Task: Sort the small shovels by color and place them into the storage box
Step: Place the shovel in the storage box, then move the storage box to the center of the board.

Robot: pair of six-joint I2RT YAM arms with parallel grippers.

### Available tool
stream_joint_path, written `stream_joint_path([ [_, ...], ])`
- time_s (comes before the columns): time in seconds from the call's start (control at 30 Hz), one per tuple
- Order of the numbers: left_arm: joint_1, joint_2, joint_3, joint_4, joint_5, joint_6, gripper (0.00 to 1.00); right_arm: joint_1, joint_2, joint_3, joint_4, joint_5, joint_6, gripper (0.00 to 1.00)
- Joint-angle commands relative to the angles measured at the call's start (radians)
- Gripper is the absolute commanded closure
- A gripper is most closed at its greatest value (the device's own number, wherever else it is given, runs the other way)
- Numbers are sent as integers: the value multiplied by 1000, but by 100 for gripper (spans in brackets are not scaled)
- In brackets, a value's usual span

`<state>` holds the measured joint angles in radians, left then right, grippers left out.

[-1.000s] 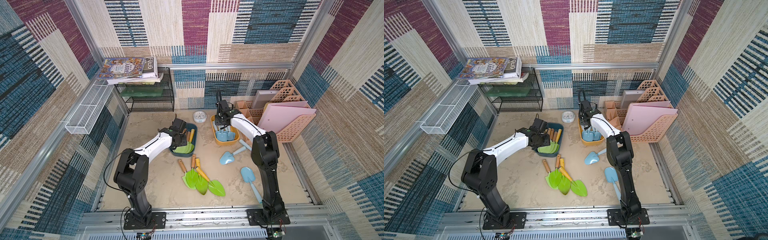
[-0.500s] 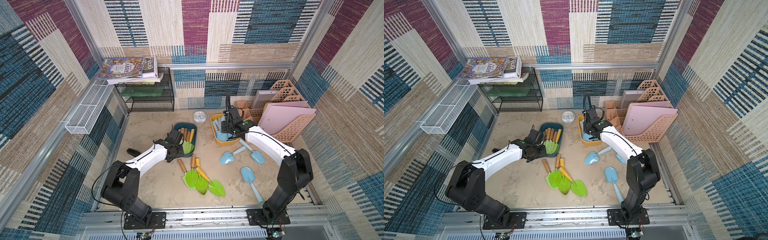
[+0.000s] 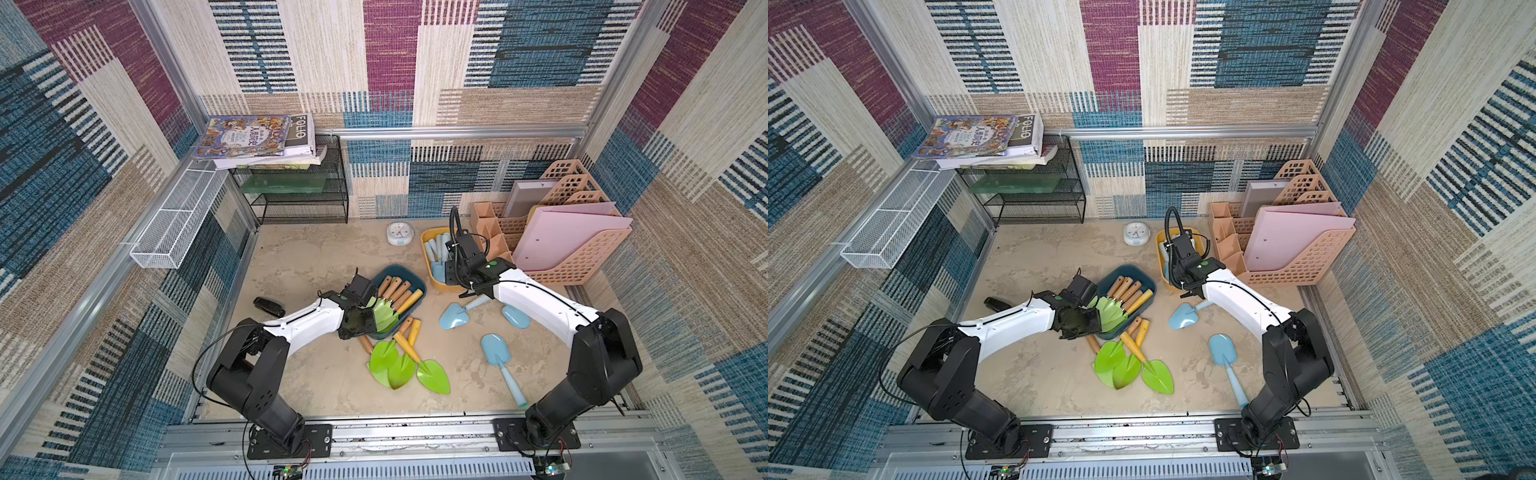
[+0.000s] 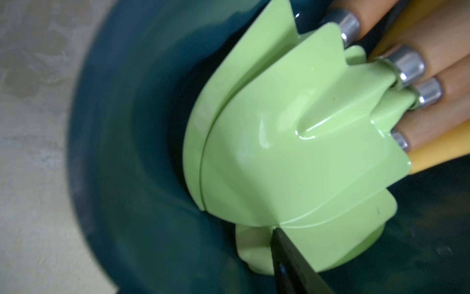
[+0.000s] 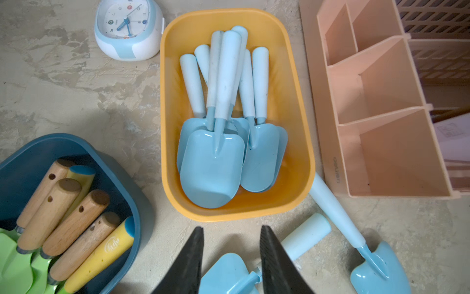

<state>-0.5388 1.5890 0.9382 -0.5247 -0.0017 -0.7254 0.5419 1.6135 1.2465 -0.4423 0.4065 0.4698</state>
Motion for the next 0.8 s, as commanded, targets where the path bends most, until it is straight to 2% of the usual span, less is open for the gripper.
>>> stream_joint_path([
  [0.0,-3,-12,7,-20,-12,-18,43,1,1,0,24,26,0,60],
  [0.1,-5,-1,25,-20,-13,-15,46,0,4,-2,29,28,-3,60],
  [0.23,-5,46,68,-32,-11,-11,69,0,-1,-10,32,28,-3,60],
  [0.4,-5,98,103,-40,2,-38,85,-2,-21,-35,36,22,-3,60],
  [0.57,-4,115,125,-29,14,-82,93,0,-51,-73,59,15,-8,60],
  [0.63,-5,121,138,-37,13,-94,100,-1,-59,-85,67,18,-12,60],
  [0.77,-4,117,161,-81,-29,-126,100,-1,-77,-112,88,14,-30,60],
])
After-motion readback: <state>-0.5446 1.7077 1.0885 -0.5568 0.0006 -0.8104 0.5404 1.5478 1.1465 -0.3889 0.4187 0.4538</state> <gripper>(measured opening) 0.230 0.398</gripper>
